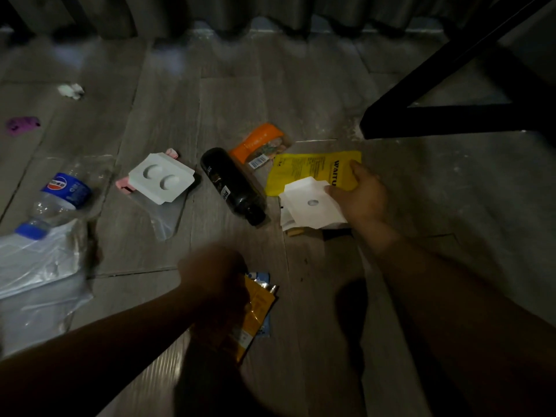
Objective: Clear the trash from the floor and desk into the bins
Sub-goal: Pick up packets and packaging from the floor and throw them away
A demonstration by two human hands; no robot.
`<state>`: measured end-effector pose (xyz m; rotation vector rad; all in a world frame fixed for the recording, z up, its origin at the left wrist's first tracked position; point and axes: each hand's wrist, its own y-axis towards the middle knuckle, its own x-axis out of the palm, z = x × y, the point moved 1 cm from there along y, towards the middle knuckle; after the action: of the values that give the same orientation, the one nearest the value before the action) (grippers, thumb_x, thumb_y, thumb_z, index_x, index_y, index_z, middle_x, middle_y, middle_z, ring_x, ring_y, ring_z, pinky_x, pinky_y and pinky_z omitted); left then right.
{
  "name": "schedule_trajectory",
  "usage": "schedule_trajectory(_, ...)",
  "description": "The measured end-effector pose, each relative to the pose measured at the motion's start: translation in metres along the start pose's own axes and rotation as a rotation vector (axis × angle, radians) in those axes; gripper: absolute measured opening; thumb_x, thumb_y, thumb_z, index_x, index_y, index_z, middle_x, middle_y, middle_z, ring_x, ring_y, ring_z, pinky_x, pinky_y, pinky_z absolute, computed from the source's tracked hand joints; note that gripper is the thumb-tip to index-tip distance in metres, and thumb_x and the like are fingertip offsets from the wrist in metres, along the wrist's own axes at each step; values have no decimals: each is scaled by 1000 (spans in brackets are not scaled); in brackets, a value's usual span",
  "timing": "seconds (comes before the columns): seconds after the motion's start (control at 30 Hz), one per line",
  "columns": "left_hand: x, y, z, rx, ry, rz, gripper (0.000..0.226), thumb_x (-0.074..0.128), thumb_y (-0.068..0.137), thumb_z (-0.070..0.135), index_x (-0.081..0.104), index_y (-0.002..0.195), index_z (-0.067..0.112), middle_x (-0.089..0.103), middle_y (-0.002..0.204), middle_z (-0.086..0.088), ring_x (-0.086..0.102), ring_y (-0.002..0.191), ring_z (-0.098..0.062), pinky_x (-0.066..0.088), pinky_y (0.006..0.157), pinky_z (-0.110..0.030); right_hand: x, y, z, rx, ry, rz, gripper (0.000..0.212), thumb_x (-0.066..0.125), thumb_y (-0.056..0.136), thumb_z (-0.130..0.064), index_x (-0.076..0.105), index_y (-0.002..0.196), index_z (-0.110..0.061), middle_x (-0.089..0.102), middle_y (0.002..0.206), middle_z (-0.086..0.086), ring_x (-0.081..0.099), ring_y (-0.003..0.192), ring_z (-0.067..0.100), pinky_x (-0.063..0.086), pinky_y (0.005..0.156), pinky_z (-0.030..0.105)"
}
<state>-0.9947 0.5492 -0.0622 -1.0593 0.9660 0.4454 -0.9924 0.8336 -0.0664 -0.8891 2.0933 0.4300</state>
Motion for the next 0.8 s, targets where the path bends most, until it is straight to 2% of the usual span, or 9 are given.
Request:
schedule_trajectory(0.13,0,-10,2,-9,-1,-11,71,71,70,55,42,132,39,40,134,0,39,124,-26,35,102,-45,-10,-17,-1,-4,32,-41,75,75,75,-36,43,141,-19,54,134,13,52,121,32,43,98,37)
schedule_trajectory(0.27,6,-21,3,-22,-97,-2,65,69,74,48,45,132,34,52,126,3,51,115,-19,44,98,-42,-15,-43,1,-45,10,-94,74,75,75,-34,44,140,-18,55,134,12,52,120,33,44,98,39)
schedule_trajectory(0.37,6,-29,1,-84,-207,-19,54,70,75,43,52,124,30,57,119,4,55,108,-17,49,93,-38,-16,-61,10,0,-5,-146,72,72,77,-38,43,140,-21,54,135,14,52,120,34,45,98,41)
schedule_trajectory(0.47,8,-31,-5,-145,-244,-12,52,71,65,48,59,111,28,62,102,6,60,93,-14,54,83,-35,-14,-79,16,55,-21,-237,69,68,80,-45,43,140,-19,50,137,16,48,123,35,43,98,38)
schedule_trajectory(0.57,13,-28,-15,-187,-236,-7,51,70,56,54,61,101,32,64,95,8,62,85,-13,56,78,-36,-9,-97,17,116,4,-349,88,69,70,-63,34,141,-25,40,140,15,42,127,34,40,95,33)
schedule_trajectory(0.67,15,-30,-19,-197,-247,5,47,72,57,53,62,97,32,63,92,9,62,83,-12,56,78,-35,0,-99,16,135,-66,-382,115,63,52,-83,15,147,-38,27,147,14,33,134,36,34,108,45)
schedule_trajectory(0.73,12,-34,-18,-195,-274,14,43,73,61,50,62,98,29,64,93,8,62,84,-12,56,78,-34,6,-96,14,142,-75,-391,116,65,56,-79,8,148,-38,19,151,16,29,136,38,31,111,47)
schedule_trajectory(0.8,7,-40,-16,-197,-312,9,40,75,63,45,63,96,27,64,92,6,62,84,-13,55,77,-32,11,-96,13,138,-61,-376,112,71,61,-70,11,149,-35,20,149,18,32,133,38,35,108,43)
